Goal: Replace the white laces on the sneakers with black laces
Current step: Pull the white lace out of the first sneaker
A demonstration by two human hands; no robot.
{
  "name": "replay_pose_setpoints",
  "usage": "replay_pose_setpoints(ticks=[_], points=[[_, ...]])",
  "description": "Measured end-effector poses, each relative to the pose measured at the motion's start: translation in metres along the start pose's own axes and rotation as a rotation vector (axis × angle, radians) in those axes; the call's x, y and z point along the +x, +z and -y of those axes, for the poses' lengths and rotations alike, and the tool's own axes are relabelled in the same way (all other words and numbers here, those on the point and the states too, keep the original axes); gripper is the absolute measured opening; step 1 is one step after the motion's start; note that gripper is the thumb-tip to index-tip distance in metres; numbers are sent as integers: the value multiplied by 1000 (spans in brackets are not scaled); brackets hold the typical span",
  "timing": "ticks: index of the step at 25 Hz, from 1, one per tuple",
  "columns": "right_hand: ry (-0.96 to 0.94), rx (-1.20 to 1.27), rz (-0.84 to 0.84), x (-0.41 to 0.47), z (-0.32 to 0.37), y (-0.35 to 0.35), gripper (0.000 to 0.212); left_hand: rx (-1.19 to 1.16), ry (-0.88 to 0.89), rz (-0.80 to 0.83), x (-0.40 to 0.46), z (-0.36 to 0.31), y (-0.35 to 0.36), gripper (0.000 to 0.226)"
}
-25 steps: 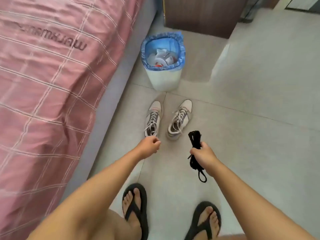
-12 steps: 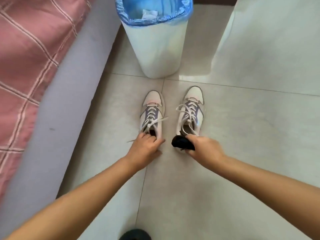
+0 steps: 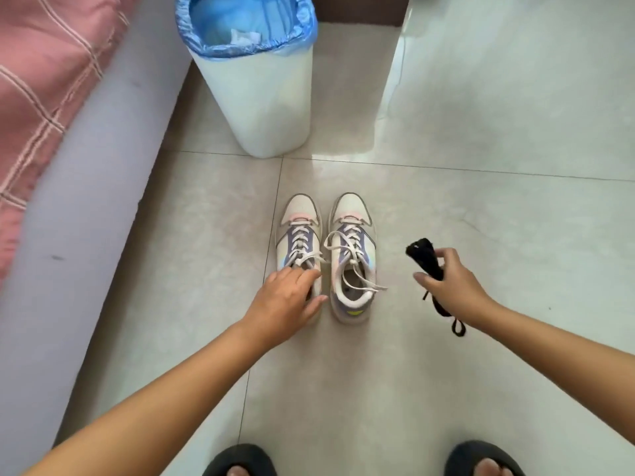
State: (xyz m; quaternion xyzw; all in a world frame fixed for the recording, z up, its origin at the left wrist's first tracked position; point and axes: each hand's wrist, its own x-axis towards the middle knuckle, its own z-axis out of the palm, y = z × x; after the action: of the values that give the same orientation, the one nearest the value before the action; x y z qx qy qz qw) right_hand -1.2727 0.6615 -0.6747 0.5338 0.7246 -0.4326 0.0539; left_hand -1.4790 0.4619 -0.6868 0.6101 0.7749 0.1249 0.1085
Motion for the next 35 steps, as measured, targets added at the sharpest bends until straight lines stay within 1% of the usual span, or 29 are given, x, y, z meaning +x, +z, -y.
replay_pose_setpoints(ticks=[1,3,4,5,6,7,8,9,10,11,12,13,15,16,19,20,21,22,23,24,25,26,27,29,31,32,33,34,35], points=[[90,-17,13,8,-12,-6,51,-15,0,-42,2,-5,0,39],[124,-261,36,18,-31,-10,62,12,44,-64,10,-21,2,39],[97,-414,-7,20,-36,-6,61,29,61,-57,13,-28,4,40],[27,-503,-70,15,-33,0,56,37,67,-55,16,-34,6,40],[-56,-500,-90,7,-25,8,49,36,38,-53,17,-37,6,38],[-122,-399,-40,-3,-10,17,44,25,-43,-72,17,-38,4,35],[-138,-270,60,-15,9,27,41,-7,-170,-105,17,-35,0,33],[-109,-156,156,-23,26,37,41,-43,-320,-128,18,-29,-3,36],[-81,-89,204,-24,38,49,42,-95,-475,-82,19,-21,-5,42],[-85,-113,209,-20,45,58,41,-138,-583,-23,20,-13,-5,45],[-81,-151,181,-13,50,62,38,-146,-608,34,20,-4,-3,42],[-83,-217,132,-6,52,63,34,-154,-585,51,20,4,-2,38],[-81,-334,42,4,47,50,30,-250,-519,-12,19,13,-3,31],[-66,-378,25,6,42,41,29,-314,-521,-38,18,14,-6,29],[13,-539,27,0,29,19,27,-465,-634,-100,9,19,-13,22],[32,-648,33,-3,28,14,29,-502,-658,-105,7,21,-14,20],[15,-769,2,-5,31,12,31,-532,-668,-105,6,22,-14,18],[-64,-848,-73,-4,35,12,33,-557,-674,-104,6,24,-16,16],[-219,-842,-164,-1,40,15,32,-582,-676,-100,6,25,-18,14],[-414,-738,-210,1,46,20,29,-613,-678,-88,6,25,-20,12],[-585,-594,-161,1,54,28,27,-650,-684,-74,7,26,-21,9],[-698,-460,-62,0,65,38,24,-685,-697,-61,8,27,-22,7],[-748,-363,41,-1,78,50,23,-716,-710,-52,9,28,-23,6],[-787,-278,144,5,102,79,25,-787,-729,-46,10,31,-21,8],[-825,-314,183,16,118,99,31,-881,-770,-55,10,35,-20,10],[-833,-350,207,21,123,104,29,-928,-796,-66,10,36,-19,9],[-813,-340,221,26,125,107,24,-970,-822,-78,10,36,-19,9],[-745,-250,228,30,124,109,17,-1004,-841,-90,10,37,-18,10],[-613,-71,232,29,124,109,10,-1028,-856,-98,10,37,-18,10]])
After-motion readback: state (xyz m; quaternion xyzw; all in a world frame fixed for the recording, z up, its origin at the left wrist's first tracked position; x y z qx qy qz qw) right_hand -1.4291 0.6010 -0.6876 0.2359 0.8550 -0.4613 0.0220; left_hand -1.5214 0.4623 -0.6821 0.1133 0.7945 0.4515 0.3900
